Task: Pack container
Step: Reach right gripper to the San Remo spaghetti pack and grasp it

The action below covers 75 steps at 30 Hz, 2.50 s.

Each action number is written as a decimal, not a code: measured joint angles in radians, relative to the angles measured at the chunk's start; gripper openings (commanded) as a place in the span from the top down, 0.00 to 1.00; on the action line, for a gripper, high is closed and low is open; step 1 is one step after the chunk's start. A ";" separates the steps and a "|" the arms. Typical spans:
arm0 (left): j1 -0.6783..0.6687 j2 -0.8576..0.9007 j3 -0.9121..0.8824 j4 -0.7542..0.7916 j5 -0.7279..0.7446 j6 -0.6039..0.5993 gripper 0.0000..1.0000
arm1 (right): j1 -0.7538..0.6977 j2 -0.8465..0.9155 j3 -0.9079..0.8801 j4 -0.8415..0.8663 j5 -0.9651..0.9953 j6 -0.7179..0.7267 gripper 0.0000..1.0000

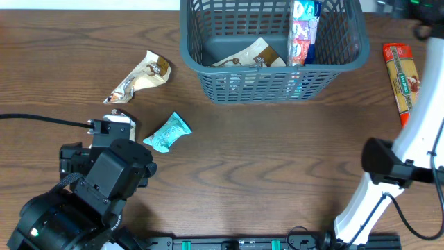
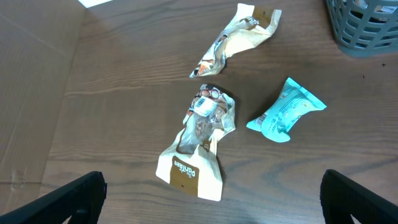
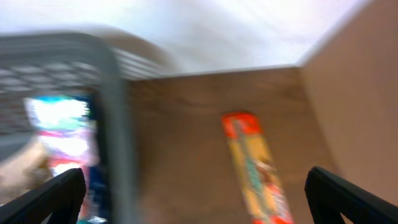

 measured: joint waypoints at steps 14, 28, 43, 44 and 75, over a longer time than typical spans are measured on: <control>0.000 0.000 0.000 0.000 0.000 0.000 0.01 | -0.285 0.006 -0.140 0.054 -0.063 -0.352 0.01; 0.000 0.000 0.000 0.000 0.000 0.000 0.02 | -0.365 0.200 -0.464 0.220 -0.075 -0.434 0.01; 0.000 0.000 0.000 0.000 0.000 0.000 0.01 | -0.365 0.357 -0.484 0.246 -0.024 -0.397 0.01; 0.000 0.000 0.000 0.000 0.000 0.000 0.01 | -0.365 0.357 -0.484 0.249 -0.031 -0.397 0.01; 0.000 0.000 0.000 0.000 0.000 0.000 0.01 | -0.385 0.496 -0.484 0.324 -0.077 -0.369 0.01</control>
